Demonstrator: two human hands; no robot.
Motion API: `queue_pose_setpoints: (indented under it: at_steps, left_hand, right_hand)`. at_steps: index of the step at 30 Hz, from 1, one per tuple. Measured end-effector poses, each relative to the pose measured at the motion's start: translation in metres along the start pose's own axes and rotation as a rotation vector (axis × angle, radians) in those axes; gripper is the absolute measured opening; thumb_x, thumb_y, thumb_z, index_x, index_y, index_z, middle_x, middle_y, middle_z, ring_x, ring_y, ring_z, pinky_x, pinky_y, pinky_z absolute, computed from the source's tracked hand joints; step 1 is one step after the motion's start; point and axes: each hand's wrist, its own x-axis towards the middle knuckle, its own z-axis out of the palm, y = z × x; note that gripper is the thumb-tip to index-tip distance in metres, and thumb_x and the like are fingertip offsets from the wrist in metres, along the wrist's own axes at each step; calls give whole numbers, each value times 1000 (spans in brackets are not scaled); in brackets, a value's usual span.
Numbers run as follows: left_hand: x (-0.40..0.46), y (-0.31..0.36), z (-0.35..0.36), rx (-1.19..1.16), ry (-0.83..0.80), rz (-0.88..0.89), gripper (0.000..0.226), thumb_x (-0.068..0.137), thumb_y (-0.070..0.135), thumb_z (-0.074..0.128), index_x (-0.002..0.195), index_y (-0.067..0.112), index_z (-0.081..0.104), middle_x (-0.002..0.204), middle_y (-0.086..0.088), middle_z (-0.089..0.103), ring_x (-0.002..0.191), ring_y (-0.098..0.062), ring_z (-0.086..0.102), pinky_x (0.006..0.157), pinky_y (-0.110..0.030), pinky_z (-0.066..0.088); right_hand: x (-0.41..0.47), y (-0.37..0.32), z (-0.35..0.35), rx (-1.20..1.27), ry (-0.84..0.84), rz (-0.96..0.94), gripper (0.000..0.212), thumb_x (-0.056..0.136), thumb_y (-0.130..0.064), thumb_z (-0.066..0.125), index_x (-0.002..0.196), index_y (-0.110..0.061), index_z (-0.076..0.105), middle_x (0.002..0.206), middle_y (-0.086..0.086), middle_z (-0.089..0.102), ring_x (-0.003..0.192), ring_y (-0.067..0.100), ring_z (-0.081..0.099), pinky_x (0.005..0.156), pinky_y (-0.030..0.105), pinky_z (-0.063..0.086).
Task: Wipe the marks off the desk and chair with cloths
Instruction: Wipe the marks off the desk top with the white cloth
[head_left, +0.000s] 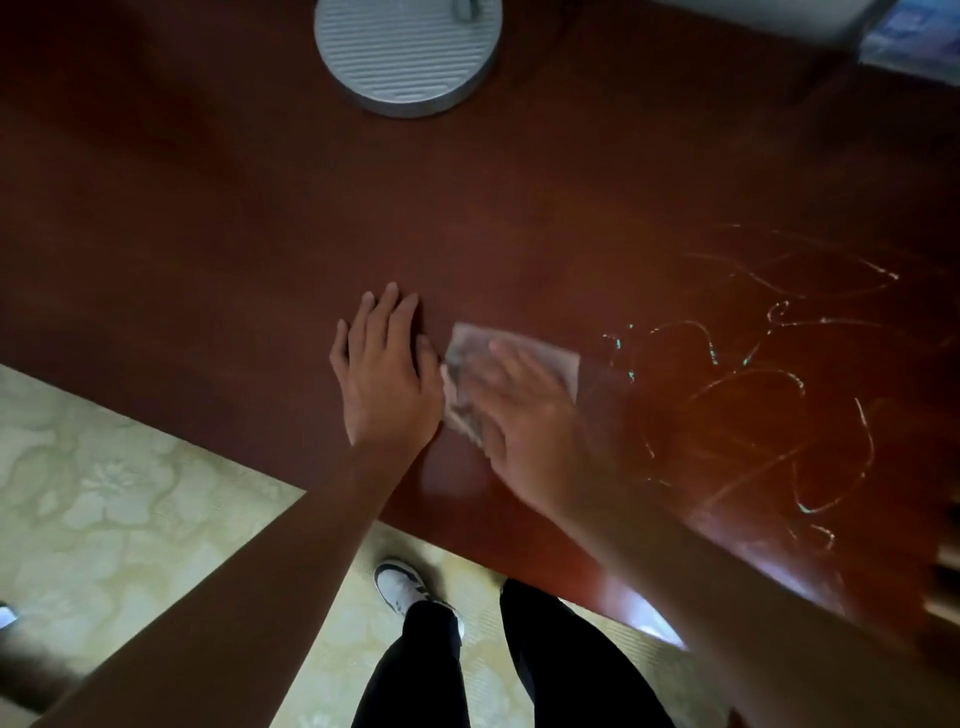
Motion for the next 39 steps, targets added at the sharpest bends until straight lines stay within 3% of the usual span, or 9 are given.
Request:
queue_pose_setpoints:
  at_steps: [3, 7, 12, 16, 20, 27, 34, 37, 39]
  left_hand:
    - [1, -1, -5, 14, -11, 36, 45, 95, 24, 46, 139, 14, 53, 150, -5, 47, 144, -23, 34, 117, -47, 20]
    - [9, -15, -10, 120, 0, 120, 47, 94, 30, 43, 137, 15, 55, 149, -4, 49, 141, -21, 39, 113, -51, 25]
    - [8, -14, -4, 148, 28, 86, 48, 93, 33, 44, 137, 17, 55, 148, -4, 49, 141, -23, 39, 115, -53, 24]
    - [14, -21, -3, 146, 5, 85, 47, 93, 34, 41, 133, 16, 56, 143, -7, 53, 140, -24, 38, 117, -52, 22]
    - [14, -22, -4, 139, 9, 94, 47, 93, 34, 42, 134, 15, 56, 145, -6, 51, 140, -24, 38, 117, -51, 21]
    - [15, -25, -3, 145, 20, 144, 45, 95, 31, 44, 137, 17, 53, 148, -6, 49, 141, -24, 37, 117, -51, 22]
    - [10, -17, -6, 154, 37, 242, 41, 92, 23, 46, 130, 14, 60, 139, -8, 56, 127, -27, 50, 104, -48, 33]
    - [4, 2, -2, 113, -23, 344, 41, 91, 20, 45, 129, 12, 60, 137, -9, 56, 126, -28, 51, 100, -45, 35]
    - [-4, 16, 4, 84, -52, 365, 41, 93, 20, 45, 131, 11, 59, 140, -10, 55, 132, -29, 48, 106, -45, 35]
  right_hand:
    - [-9, 10, 1, -3, 5, -91, 32, 92, -18, 60, 123, -18, 67, 133, 0, 62, 132, 21, 50, 110, 42, 40]
    - [65, 41, -12, -31, 18, -55, 38, 91, -14, 61, 128, -18, 63, 135, 2, 60, 132, 26, 50, 112, 43, 36]
    - [183, 36, -4, -47, -49, -22, 38, 99, -22, 47, 135, -24, 56, 142, 0, 54, 139, 18, 38, 115, 29, 19]
    - [216, -6, 27, -49, -176, -189, 37, 100, -28, 45, 136, -30, 55, 148, -2, 47, 142, 15, 32, 118, 27, 15]
    - [220, 13, 15, -16, -275, -323, 36, 101, -26, 46, 135, -28, 56, 146, -5, 48, 141, 14, 35, 118, 31, 19]
    - [181, 88, -28, 27, -26, 35, 38, 99, -17, 51, 136, -19, 55, 144, 8, 51, 142, 24, 36, 119, 35, 23]
    - [16, 68, -40, 24, -83, -137, 33, 97, -22, 48, 127, -23, 63, 134, 0, 59, 132, 17, 48, 113, 40, 37]
    - [50, 120, -73, -36, -67, 89, 34, 98, -22, 49, 127, -35, 60, 121, 9, 69, 112, 27, 64, 95, 43, 51]
    - [78, 154, -91, -99, -8, 235, 34, 100, -25, 48, 132, -29, 58, 129, 11, 64, 118, 26, 60, 98, 42, 49]
